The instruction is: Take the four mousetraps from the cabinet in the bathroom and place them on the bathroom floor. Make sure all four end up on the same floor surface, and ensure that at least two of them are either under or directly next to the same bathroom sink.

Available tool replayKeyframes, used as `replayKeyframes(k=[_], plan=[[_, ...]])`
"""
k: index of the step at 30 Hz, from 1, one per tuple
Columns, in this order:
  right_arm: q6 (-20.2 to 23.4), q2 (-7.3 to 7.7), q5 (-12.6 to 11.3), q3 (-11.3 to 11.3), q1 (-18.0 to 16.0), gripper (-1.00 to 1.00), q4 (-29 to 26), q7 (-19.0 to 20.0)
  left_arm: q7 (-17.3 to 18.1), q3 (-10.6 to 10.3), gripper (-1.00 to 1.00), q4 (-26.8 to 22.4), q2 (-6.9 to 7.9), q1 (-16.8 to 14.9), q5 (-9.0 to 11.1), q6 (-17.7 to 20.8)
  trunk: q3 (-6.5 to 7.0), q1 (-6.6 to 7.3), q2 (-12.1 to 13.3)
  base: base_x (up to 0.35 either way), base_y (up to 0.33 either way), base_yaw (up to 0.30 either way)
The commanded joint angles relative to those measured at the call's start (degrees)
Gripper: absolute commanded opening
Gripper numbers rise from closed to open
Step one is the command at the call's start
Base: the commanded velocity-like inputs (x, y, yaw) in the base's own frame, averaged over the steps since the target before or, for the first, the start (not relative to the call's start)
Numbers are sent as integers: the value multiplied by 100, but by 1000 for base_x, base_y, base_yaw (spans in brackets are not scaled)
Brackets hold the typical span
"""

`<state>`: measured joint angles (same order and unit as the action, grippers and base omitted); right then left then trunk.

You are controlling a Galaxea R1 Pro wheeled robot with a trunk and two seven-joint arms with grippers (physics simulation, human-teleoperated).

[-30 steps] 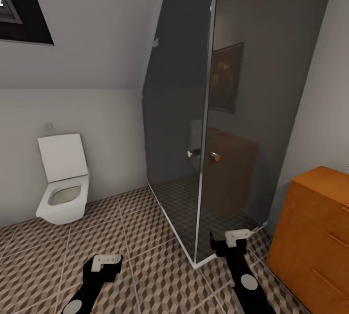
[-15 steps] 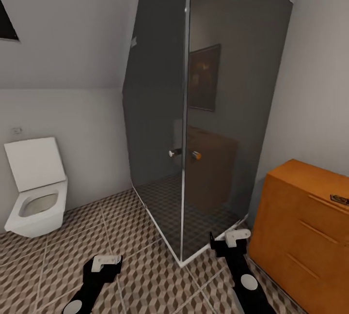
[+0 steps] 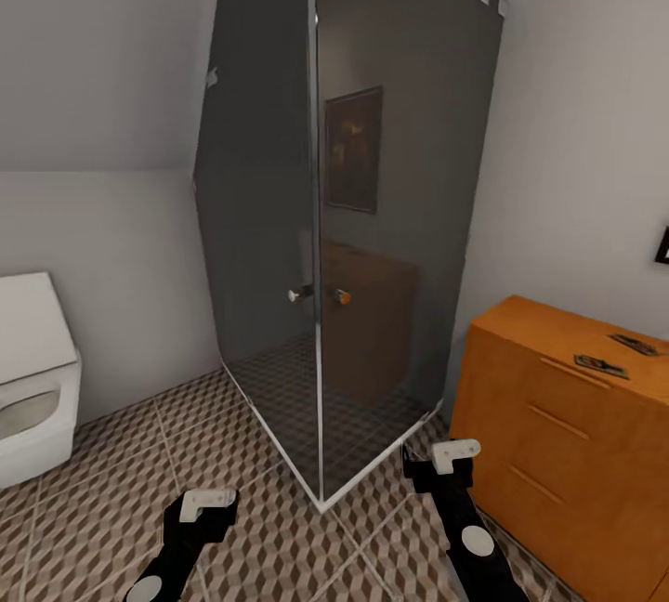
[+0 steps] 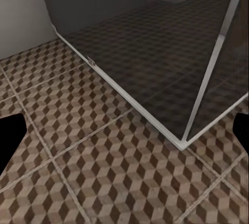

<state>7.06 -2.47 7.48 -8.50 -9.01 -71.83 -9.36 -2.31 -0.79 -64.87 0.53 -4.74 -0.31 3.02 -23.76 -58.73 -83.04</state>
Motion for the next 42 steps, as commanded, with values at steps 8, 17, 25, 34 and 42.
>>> replayKeyframes(k=[8, 17, 25, 34, 42], plan=[[50, 0, 60, -11, -5, 100, -7, -31, -24, -9, 100, -1, -14, -1, -4, 32, -7, 0, -4, 0, 0, -241], [50, -1, 60, -11, -5, 100, -7, -31, -24, -9, 100, 17, -18, -1, -4, 32, -7, 0, -4, 0, 0, -241], [50, 0, 60, -11, -5, 100, -7, -31, -24, -9, 100, 26, -18, -1, -4, 32, -7, 0, -4, 0, 0, -241], [50, 0, 60, -11, -5, 100, -7, -31, -24, -9, 100, 27, -18, -1, -4, 32, -7, 0, -4, 0, 0, -241], [50, 0, 60, -11, -5, 100, -7, -31, -24, -9, 100, 27, -18, -1, -4, 32, -7, 0, -4, 0, 0, -241]])
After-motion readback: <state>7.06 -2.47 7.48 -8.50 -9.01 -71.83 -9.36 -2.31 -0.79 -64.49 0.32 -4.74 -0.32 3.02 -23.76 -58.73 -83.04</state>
